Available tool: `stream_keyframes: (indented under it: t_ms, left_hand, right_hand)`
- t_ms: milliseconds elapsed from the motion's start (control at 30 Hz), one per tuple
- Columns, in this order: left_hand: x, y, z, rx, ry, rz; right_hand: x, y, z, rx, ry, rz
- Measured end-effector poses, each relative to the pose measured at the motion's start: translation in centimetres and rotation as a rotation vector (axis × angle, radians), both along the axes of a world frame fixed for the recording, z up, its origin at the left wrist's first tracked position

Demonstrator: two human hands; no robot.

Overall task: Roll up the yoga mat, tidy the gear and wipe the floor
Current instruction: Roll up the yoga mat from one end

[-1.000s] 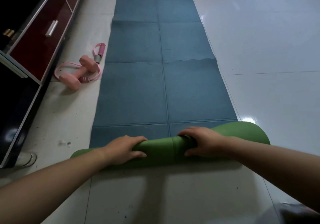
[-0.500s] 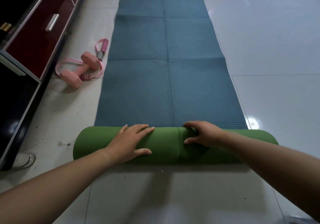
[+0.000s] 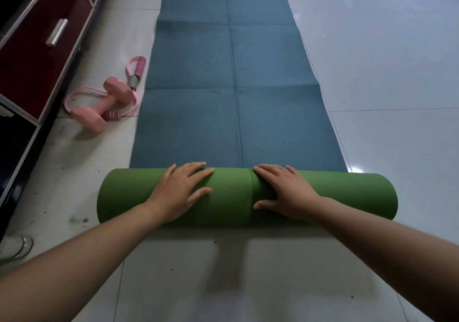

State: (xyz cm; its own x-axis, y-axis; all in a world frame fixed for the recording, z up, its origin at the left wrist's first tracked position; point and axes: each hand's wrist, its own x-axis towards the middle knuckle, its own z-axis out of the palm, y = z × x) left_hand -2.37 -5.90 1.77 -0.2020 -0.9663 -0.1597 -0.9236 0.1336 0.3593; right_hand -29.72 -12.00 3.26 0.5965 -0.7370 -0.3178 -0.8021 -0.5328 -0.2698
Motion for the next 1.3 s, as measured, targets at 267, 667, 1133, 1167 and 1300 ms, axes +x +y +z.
stream_keyframes:
  t_ms: [267, 667, 1133, 1167, 1300]
  left_hand:
    - [0.3, -1.0, 0.4, 0.097, -0.176, -0.100]
    - [0.1, -1.6, 1.7, -0.085, -0.043, -0.104]
    - [-0.4, 3.1, 6.0, -0.026, -0.092, -0.119]
    - [-0.6, 3.7, 6.3, 0.003, -0.102, -0.123]
    - [-0.7, 5.5, 6.9, 0.110, -0.095, -0.151]
  right_hand:
    - [0.4, -0.6, -0.2, -0.114, -0.030, -0.072]
    - [0.0, -0.9, 1.1, -0.111, 0.012, 0.018]
    - [-0.1, 3.1, 5.6, -0.147, -0.021, 0.096]
    - [-0.2, 3.6, 5.8, -0.126, -0.011, 0.099]
    - [-0.7, 5.7, 6.4, -0.033, 0.036, 0.120]
